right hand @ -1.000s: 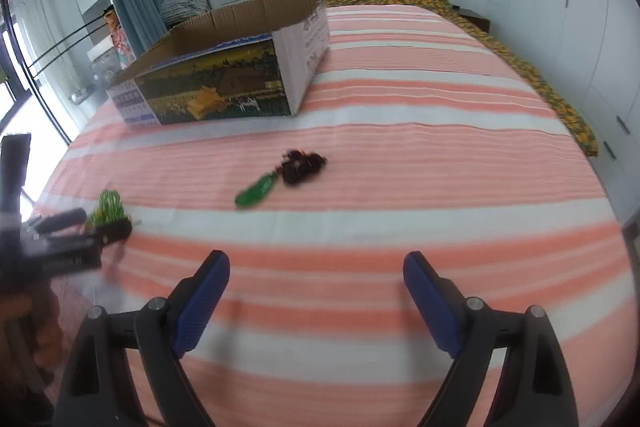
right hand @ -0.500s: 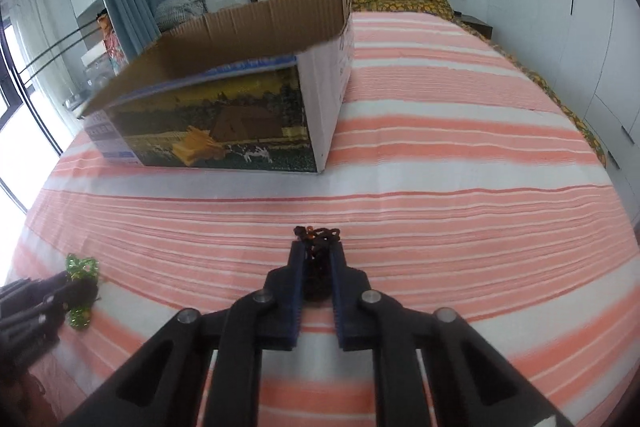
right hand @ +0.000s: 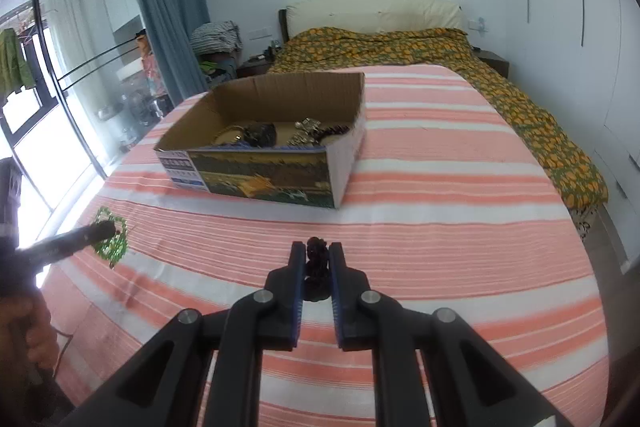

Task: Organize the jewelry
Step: 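Carry the green necklace and jade pendant into the box and open both tools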

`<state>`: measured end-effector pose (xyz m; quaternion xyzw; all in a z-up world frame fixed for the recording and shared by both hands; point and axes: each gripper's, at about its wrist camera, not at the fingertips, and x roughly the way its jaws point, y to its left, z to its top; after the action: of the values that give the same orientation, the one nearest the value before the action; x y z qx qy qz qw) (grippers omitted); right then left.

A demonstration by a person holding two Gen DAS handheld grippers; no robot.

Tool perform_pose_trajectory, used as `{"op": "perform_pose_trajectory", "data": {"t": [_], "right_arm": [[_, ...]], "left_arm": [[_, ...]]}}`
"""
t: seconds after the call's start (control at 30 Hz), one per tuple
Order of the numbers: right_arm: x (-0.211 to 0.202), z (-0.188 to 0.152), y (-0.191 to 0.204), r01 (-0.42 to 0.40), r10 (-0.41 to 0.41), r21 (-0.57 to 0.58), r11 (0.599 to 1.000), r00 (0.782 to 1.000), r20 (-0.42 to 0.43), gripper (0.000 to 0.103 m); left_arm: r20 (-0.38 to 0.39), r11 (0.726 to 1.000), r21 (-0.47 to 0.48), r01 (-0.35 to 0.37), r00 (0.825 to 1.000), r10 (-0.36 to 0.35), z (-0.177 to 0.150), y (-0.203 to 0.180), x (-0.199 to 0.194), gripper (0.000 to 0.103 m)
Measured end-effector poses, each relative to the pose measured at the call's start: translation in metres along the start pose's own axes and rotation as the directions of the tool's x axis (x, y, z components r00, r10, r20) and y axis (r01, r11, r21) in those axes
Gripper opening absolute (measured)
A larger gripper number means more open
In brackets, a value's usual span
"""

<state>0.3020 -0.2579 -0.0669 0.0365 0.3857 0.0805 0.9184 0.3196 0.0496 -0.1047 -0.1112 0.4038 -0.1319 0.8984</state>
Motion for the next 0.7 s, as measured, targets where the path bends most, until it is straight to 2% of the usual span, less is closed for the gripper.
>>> {"op": "perform_pose_trajectory", "data": {"t": [0.13, 0.4, 0.57, 0.7], "right_arm": [[-0.007, 0.021, 0.013, -0.034, 0.035, -0.036, 0.999, 0.999, 0.029, 0.012], [-0.007, 0.088, 0.036, -0.103, 0.113, -0.109, 0.989, 0.99, 0.085, 0.012], [0.01, 0.128, 0.05, -0.127, 0.141, -0.154, 0.98, 0.987, 0.082, 0.012], [0.045, 0.156, 0.054, -0.164, 0.17, -0.148, 0.975, 0.985, 0.03, 0.012]], "left_arm": [[0.033, 1.0, -0.004, 0.028, 0.999, -0.028, 0.026, 0.002, -0.021, 0.014], [0.125, 0.999, 0.046, 0.019, 0.992, -0.025, 0.1, 0.002, -0.042, 0.014], [0.126, 0.997, 0.077, 0.031, 0.991, -0.041, 0.146, -0.002, -0.032, 0.014], [0.104, 0.995, 0.092, 0.034, 0.994, -0.044, 0.175, -0.008, -0.006, 0.014]]}}
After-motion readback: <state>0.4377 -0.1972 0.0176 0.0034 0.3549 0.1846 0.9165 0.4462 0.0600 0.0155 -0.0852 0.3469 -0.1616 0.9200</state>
